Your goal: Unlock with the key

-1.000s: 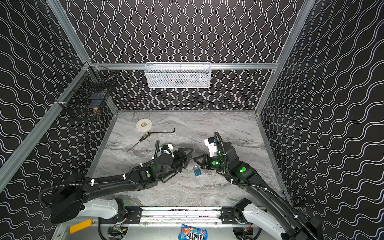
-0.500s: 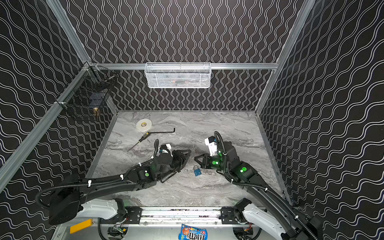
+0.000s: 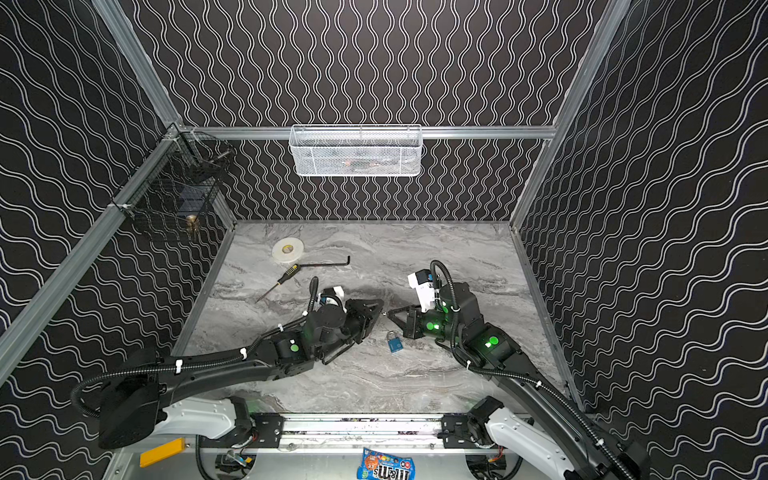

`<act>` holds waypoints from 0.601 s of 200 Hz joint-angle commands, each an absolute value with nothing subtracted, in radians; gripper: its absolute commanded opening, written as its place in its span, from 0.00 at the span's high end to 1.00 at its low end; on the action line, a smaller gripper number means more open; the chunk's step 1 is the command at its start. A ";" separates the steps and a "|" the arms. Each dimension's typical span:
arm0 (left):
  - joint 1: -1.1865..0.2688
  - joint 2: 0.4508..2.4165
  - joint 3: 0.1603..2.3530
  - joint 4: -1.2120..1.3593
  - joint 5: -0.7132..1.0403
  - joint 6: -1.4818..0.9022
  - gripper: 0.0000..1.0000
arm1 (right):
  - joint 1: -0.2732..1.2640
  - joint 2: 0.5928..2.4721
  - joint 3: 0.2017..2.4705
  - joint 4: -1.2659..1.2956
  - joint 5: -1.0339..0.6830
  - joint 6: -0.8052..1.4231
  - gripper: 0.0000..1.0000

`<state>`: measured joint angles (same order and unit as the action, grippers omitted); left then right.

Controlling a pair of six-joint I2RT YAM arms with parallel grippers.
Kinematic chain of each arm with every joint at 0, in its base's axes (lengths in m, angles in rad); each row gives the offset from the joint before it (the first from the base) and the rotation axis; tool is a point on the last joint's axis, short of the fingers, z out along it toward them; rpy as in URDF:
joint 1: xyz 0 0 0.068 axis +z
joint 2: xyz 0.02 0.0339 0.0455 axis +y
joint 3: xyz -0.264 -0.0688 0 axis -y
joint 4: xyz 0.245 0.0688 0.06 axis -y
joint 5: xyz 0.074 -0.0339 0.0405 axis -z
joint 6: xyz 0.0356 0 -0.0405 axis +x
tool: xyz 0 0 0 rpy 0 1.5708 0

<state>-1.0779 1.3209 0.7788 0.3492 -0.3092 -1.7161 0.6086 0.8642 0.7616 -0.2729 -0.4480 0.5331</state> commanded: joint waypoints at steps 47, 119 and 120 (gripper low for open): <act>-1.076 1.320 0.789 0.362 -0.306 -1.701 0.91 | 0.609 0.870 0.756 -0.245 -0.490 0.469 1.00; -1.067 1.316 0.788 0.361 -0.298 -1.681 1.00 | 0.610 0.870 0.776 -0.268 -0.448 0.460 0.86; -1.067 1.315 0.788 0.360 -0.297 -1.679 1.00 | 0.610 0.870 0.777 -0.270 -0.448 0.460 0.85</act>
<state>-1.0733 1.3209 0.7834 0.3576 -0.3088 -1.7081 0.6086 0.8722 0.7551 -0.2787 -0.4641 0.4755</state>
